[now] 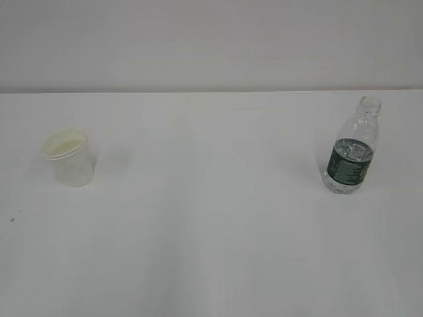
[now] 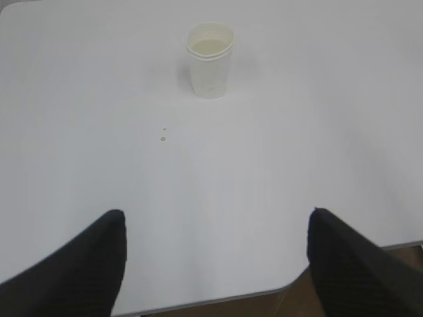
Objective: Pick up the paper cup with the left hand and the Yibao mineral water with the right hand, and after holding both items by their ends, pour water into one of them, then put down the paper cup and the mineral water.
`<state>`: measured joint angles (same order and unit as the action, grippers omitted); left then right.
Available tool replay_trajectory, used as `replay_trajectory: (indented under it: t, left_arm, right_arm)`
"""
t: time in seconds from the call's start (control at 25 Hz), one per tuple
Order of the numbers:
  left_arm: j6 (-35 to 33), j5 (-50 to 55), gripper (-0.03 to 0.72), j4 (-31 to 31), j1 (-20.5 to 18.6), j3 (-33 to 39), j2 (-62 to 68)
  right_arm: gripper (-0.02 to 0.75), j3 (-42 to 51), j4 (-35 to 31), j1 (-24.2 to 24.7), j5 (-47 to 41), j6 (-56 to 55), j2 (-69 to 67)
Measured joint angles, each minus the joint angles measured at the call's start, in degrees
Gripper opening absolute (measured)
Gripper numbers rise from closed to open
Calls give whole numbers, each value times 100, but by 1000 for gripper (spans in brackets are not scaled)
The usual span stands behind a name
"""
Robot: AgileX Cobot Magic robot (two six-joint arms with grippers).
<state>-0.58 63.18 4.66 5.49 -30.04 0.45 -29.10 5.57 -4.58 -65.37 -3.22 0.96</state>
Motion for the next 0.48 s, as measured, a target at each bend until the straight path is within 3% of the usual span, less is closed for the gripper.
replay_trajectory:
  t: [0.48]
  left_arm:
    - [0,0,610,0,0,0,0]
  right_arm:
    - [630,0,0,0,0,0,0]
